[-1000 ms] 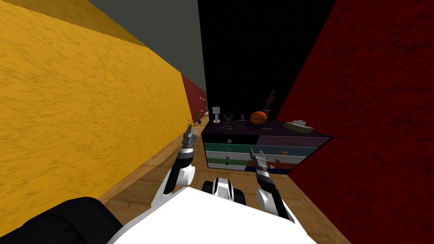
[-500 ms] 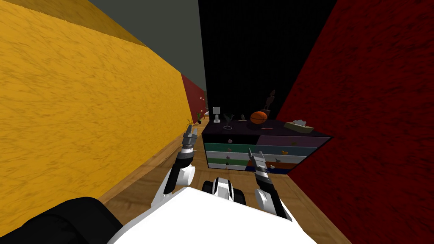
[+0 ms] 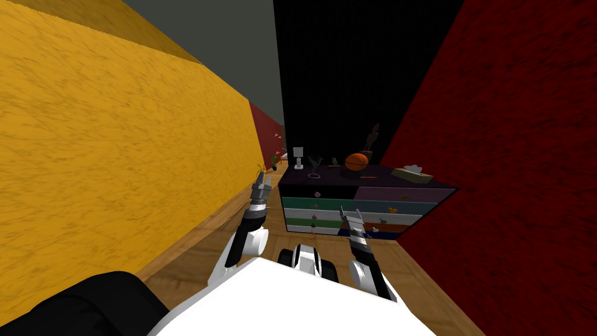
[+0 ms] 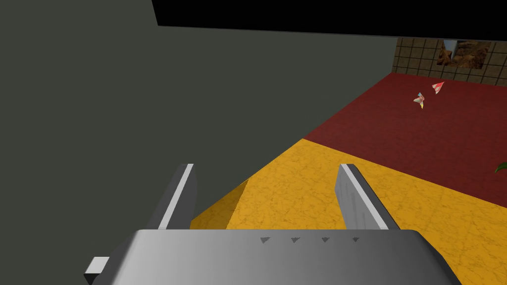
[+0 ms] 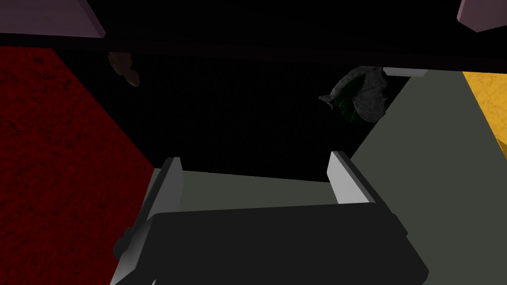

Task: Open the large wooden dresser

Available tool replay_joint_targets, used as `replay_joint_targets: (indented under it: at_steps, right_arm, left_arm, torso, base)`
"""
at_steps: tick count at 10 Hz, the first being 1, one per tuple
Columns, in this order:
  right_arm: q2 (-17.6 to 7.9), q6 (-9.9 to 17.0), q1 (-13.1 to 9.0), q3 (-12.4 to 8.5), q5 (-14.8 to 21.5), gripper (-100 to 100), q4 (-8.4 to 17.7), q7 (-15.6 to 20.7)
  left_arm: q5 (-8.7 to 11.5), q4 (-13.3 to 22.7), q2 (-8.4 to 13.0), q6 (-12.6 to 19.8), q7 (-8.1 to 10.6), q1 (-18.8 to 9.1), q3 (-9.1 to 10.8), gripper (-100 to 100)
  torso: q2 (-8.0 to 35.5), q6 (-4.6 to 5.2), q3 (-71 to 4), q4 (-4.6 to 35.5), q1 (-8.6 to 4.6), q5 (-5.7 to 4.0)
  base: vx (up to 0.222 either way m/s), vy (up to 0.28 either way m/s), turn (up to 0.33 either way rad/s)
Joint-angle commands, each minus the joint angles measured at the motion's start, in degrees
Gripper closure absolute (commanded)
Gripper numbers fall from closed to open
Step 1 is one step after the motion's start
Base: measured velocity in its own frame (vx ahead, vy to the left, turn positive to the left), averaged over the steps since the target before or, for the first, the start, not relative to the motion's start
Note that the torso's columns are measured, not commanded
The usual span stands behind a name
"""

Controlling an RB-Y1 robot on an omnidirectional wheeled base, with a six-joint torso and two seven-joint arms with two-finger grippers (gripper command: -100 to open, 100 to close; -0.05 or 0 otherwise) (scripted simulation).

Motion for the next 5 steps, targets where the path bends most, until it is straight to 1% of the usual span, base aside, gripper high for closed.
replay_joint_targets:
  at_steps: [1, 3, 4, 5]
  right_arm:
    - [0.06, -1.6, -1.33, 0.53, -0.12, -100, 3.3, 4.35]
    - [0.06, -1.6, -1.33, 0.53, -0.12, -100, 3.44, 7.01]
    - [0.12, -2.85, -2.42, 0.97, -0.15, -100, 6.18, 8.99]
    - [0.12, -2.85, -2.42, 0.97, -0.15, -100, 6.18, 10.52]
  left_arm:
    - [0.0, 0.0, 0.0, 0.0, 0.0, 0.0, 0.0, 0]
    - [0.0, 0.0, 0.0, 0.0, 0.0, 0.0, 0.0, 0]
    - [0.0, 0.0, 0.0, 0.0, 0.0, 0.0, 0.0, 0]
    - [0.0, 0.0, 0.0, 0.0, 0.0, 0.0, 0.0, 0]
  torso:
    - [0.02, 0.0, 0.01, 0.01, -0.03, -0.01]
    - [-0.01, 0.0, -0.01, 0.0, 0.02, 0.0]
    - [0.01, 0.0, 0.0, 0.0, -0.04, -0.01]
    - [-0.02, 0.0, -0.01, 0.0, 0.0, -0.01]
  base:
    - [0.005, 0.025, -0.005]
    - [0.007, 0.02, -0.001]
    - [0.013, 0.023, -0.002]
    - [0.012, 0.03, -0.002]
